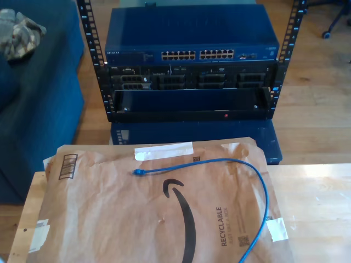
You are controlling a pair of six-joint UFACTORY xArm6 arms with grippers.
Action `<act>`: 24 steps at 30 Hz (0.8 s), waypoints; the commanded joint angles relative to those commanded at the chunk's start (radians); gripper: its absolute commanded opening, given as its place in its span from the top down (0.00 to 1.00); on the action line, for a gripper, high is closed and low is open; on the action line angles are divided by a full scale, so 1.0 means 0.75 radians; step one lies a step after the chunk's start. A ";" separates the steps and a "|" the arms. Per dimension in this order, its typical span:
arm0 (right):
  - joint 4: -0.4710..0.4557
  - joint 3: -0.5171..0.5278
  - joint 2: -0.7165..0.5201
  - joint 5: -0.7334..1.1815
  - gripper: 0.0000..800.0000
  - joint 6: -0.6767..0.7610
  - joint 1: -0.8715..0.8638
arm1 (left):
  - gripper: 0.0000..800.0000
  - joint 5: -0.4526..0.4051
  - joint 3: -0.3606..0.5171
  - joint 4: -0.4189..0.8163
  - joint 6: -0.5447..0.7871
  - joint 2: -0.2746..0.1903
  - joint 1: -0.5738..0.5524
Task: Grab the cable and plug it in
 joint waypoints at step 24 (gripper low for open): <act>0.687 -0.614 0.702 -0.245 0.01 0.211 0.845 | 0.00 -0.158 -0.127 -0.178 -0.317 0.229 -0.327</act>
